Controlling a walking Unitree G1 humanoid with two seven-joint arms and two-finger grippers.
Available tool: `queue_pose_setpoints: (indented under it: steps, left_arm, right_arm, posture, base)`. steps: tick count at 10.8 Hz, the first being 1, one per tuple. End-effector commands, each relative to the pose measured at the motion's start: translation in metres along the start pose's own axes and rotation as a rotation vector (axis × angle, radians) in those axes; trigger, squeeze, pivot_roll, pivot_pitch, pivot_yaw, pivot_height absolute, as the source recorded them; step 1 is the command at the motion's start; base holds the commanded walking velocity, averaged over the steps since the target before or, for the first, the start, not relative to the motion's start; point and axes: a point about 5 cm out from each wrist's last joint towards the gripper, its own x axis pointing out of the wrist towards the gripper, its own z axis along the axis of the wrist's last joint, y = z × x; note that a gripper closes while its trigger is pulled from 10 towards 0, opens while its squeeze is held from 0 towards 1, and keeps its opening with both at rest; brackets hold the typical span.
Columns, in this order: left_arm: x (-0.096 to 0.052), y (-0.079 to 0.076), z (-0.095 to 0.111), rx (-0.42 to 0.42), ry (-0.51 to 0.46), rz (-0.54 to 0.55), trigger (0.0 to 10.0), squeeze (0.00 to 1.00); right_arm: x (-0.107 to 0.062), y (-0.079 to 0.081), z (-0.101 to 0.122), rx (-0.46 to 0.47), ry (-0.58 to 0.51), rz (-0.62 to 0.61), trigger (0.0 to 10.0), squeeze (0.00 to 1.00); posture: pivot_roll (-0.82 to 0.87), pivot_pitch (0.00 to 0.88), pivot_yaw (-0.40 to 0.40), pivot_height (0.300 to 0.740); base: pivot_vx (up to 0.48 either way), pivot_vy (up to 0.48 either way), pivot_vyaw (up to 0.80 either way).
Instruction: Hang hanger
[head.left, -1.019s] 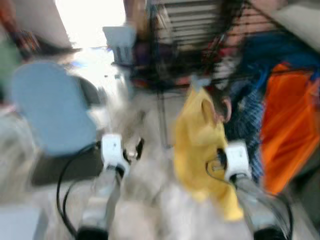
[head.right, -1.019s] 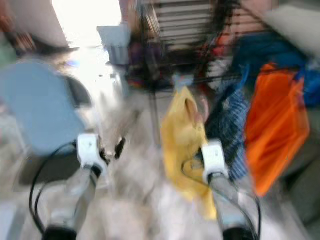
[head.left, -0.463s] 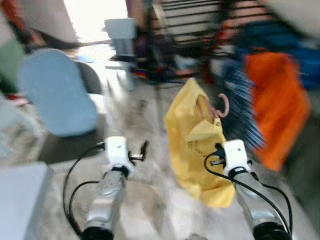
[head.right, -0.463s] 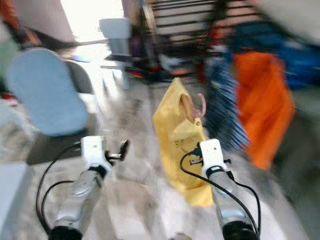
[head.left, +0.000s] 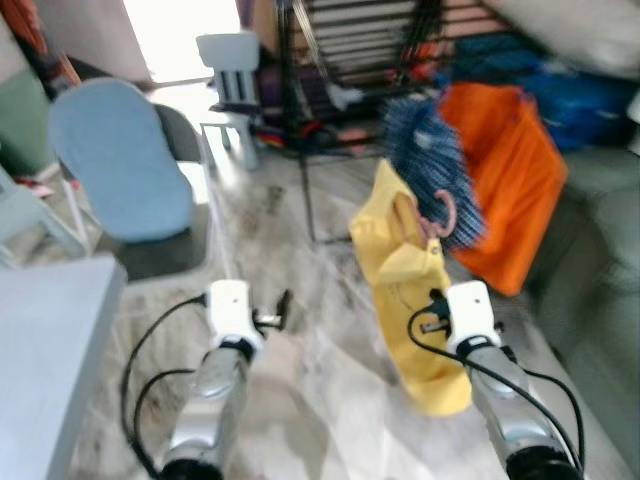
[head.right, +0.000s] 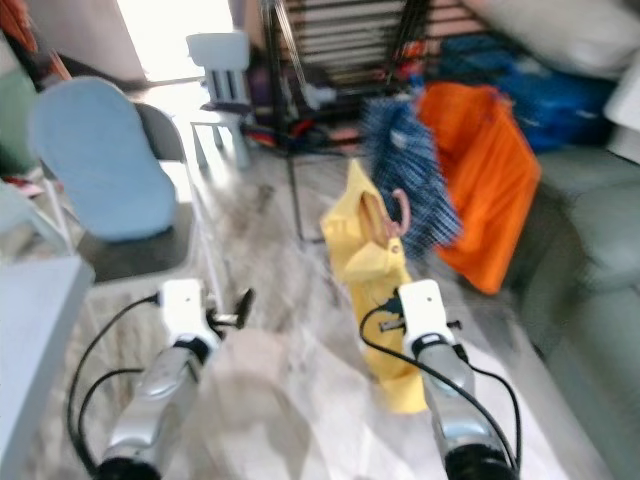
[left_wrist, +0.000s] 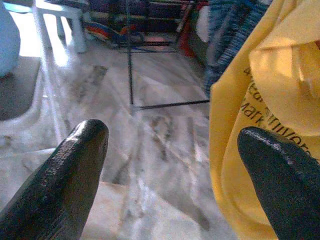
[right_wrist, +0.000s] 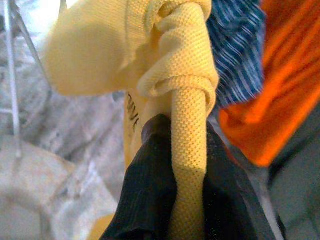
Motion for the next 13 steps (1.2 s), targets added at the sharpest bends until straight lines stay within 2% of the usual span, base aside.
queue_pose_setpoints:
  steps: [1, 4, 6, 7, 8, 10, 11, 12, 13]
  left_arm:
    - [-0.001, 0.010, 0.000, 0.014, 0.004, 0.029, 10.0, 0.00]
    - [0.001, 0.014, 0.003, 0.028, -0.001, 0.018, 10.0, 0.00]
    - [-0.001, 0.020, 0.007, 0.061, 0.001, -0.043, 10.0, 0.00]
    - [-0.004, 0.020, 0.012, 0.068, -0.011, -0.106, 10.0, 0.00]
    - [-0.008, 0.018, 0.014, 0.093, -0.020, -0.159, 10.0, 0.00]
    - [-0.011, 0.013, 0.012, 0.136, -0.030, -0.183, 10.0, 0.00]
    - [-0.011, 0.004, 0.009, 0.137, -0.049, -0.186, 10.0, 0.00]
    - [-0.011, -0.002, 0.009, 0.172, -0.076, -0.199, 10.0, 0.00]
    - [-0.008, -0.002, 0.012, 0.134, -0.089, -0.167, 10.0, 0.00]
  right_arm:
    - [0.005, 0.006, 0.016, 0.001, -0.066, 0.027, 10.0, 0.00]
    - [0.007, 0.006, 0.024, -0.061, -0.079, 0.101, 10.0, 0.00]
    - [0.010, 0.003, 0.034, -0.049, -0.082, 0.126, 10.0, 0.00]
    - [0.008, 0.008, 0.041, -0.073, -0.091, 0.197, 10.0, 0.00]
    - [0.001, 0.015, 0.042, -0.113, -0.083, 0.281, 10.0, 0.00]
    - [-0.007, 0.015, 0.034, -0.147, -0.043, 0.321, 10.0, 0.00]
    - [-0.003, 0.014, 0.029, -0.189, -0.020, 0.298, 10.0, 0.00]
    - [0.003, 0.015, 0.026, -0.226, 0.014, 0.275, 10.0, 0.00]
    - [0.005, 0.021, 0.027, -0.193, 0.033, 0.285, 10.0, 0.00]
  posture:
    - [-0.25, 0.000, 0.046, 0.740]
    - [-0.25, 0.000, 0.034, 0.740]
    - [-0.24, 0.000, 0.025, 0.740]
    - [-0.23, 0.000, 0.042, 0.740]
    - [-0.23, 0.000, 0.054, 0.740]
    - [-0.24, 0.000, 0.066, 0.740]
    - [-0.23, 0.000, 0.056, 0.740]
    - [-0.23, 0.000, 0.050, 0.740]
    - [-0.23, 0.000, 0.050, 0.740]
  base:
    - [-0.368, 0.000, 0.00]
    - [-0.328, 0.000, 0.00]
    - [0.000, 0.000, 0.00]
    - [0.000, 0.000, 0.00]
    - [0.000, 0.000, 0.00]
    - [0.000, 0.000, 0.00]
    - [0.000, 0.000, 0.00]
    - [0.000, 0.000, 0.00]
    - [0.000, 0.000, 0.00]
